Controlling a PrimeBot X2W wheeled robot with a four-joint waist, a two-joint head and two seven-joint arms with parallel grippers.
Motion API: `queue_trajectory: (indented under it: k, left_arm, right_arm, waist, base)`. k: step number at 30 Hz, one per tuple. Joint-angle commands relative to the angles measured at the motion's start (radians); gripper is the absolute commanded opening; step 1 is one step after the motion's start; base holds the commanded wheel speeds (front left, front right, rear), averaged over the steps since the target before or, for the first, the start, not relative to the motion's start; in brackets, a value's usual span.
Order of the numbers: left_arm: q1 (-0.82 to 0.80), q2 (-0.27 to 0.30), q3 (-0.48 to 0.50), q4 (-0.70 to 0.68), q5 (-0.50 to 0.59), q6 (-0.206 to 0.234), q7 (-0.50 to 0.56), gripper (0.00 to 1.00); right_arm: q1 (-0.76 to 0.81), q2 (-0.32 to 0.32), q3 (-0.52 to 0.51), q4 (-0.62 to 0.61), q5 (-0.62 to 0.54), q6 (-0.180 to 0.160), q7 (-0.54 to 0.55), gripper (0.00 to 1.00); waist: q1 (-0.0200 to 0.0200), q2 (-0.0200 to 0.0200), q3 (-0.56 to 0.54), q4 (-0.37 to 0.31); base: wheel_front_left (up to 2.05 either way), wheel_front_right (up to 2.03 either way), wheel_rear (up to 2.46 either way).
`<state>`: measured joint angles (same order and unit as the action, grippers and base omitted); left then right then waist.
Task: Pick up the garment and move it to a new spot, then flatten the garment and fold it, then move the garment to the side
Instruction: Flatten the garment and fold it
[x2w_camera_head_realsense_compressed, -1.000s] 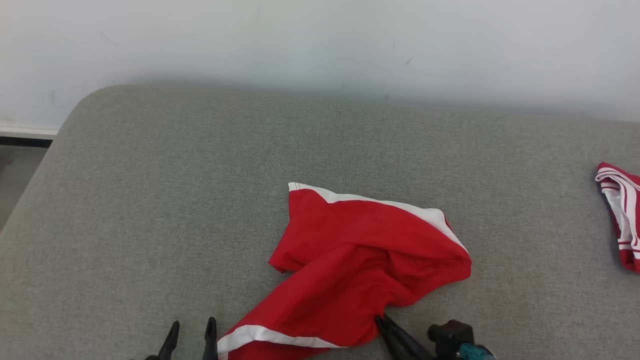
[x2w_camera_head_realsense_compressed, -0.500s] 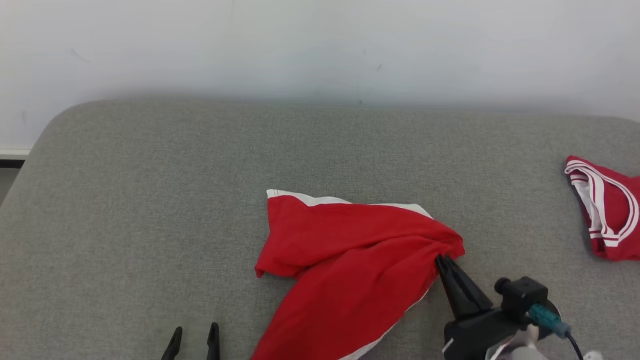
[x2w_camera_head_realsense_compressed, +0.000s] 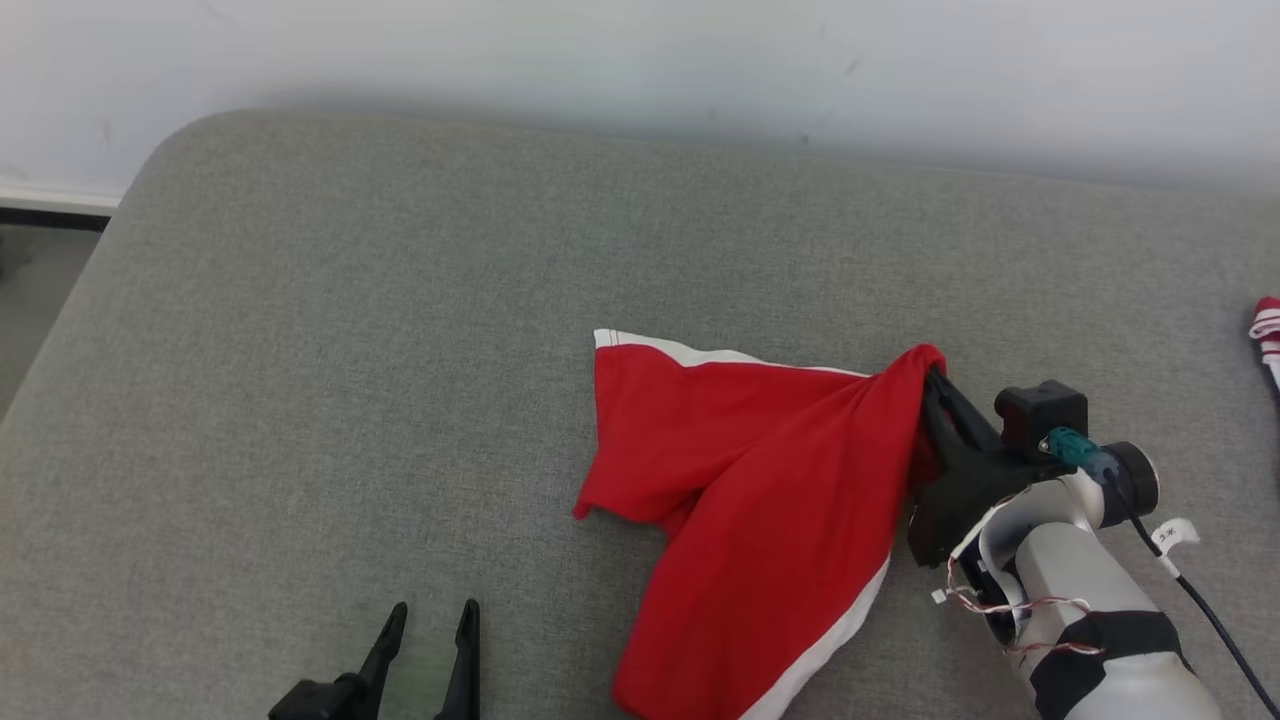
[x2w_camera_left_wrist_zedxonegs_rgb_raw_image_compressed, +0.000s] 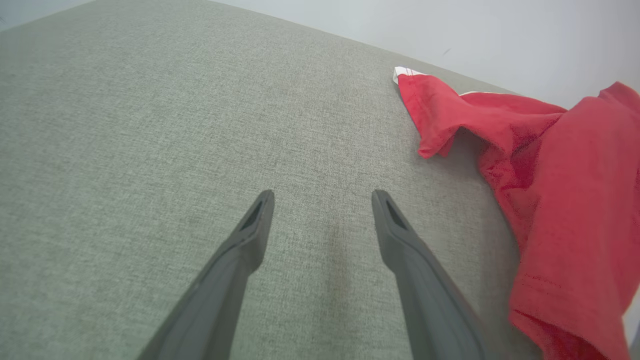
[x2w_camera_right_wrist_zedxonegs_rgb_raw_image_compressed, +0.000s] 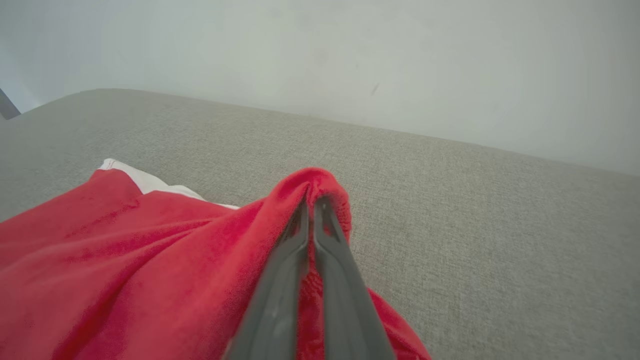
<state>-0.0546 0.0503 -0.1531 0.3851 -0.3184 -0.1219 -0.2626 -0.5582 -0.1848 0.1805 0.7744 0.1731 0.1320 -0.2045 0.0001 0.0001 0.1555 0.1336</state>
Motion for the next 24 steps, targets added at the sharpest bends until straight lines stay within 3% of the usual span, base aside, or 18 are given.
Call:
queue_trajectory:
  k: [1,3,4,5,12,24]
  left_arm:
    - [-0.019,0.000,-0.002,-0.005,-0.011,0.005,-0.003,1.00]
    - [-0.026,0.000,-0.006,-0.006,-0.013,0.007,-0.003,1.00]
    - [-0.031,0.000,-0.008,-0.008,-0.013,0.007,-0.003,1.00]
    - [-0.035,0.000,-0.010,-0.009,-0.012,0.007,-0.003,1.00]
    - [-0.032,0.000,-0.005,-0.025,0.001,0.006,-0.003,1.00]
    - [-0.004,0.000,-0.003,-0.050,0.017,0.000,-0.003,1.00]
  right_arm:
    - [-0.029,0.003,-0.020,0.038,-0.021,-0.003,-0.011,0.00]
    - [-0.064,0.014,-0.047,0.092,-0.042,-0.003,-0.026,0.00]
    - [-0.079,0.019,-0.059,0.114,-0.052,-0.003,-0.031,0.37]
    - [-0.089,0.023,-0.067,0.133,-0.061,-0.003,-0.038,1.00]
    - [-0.057,0.026,-0.140,0.179,-0.072,-0.003,-0.060,1.00]
    - [0.244,0.043,-0.251,-0.095,-0.030,-0.003,-0.061,1.00]
  waist:
    - [-0.0001,-0.0001,0.044,0.041]
    - [-0.0001,-0.0001,0.051,0.045]
    - [-0.0001,-0.0001,0.052,0.044]
    - [-0.0001,-0.0001,0.052,0.042]
    - [-0.0001,-0.0001,0.013,-0.009]
    - [-0.0001,-0.0001,-0.046,-0.096]
  base:
    - [0.00,0.00,0.00]
    - [0.00,0.00,0.00]
    - [0.00,0.00,0.00]
    - [0.00,0.00,0.00]
    - [0.00,0.00,0.00]
    - [0.00,0.00,0.00]
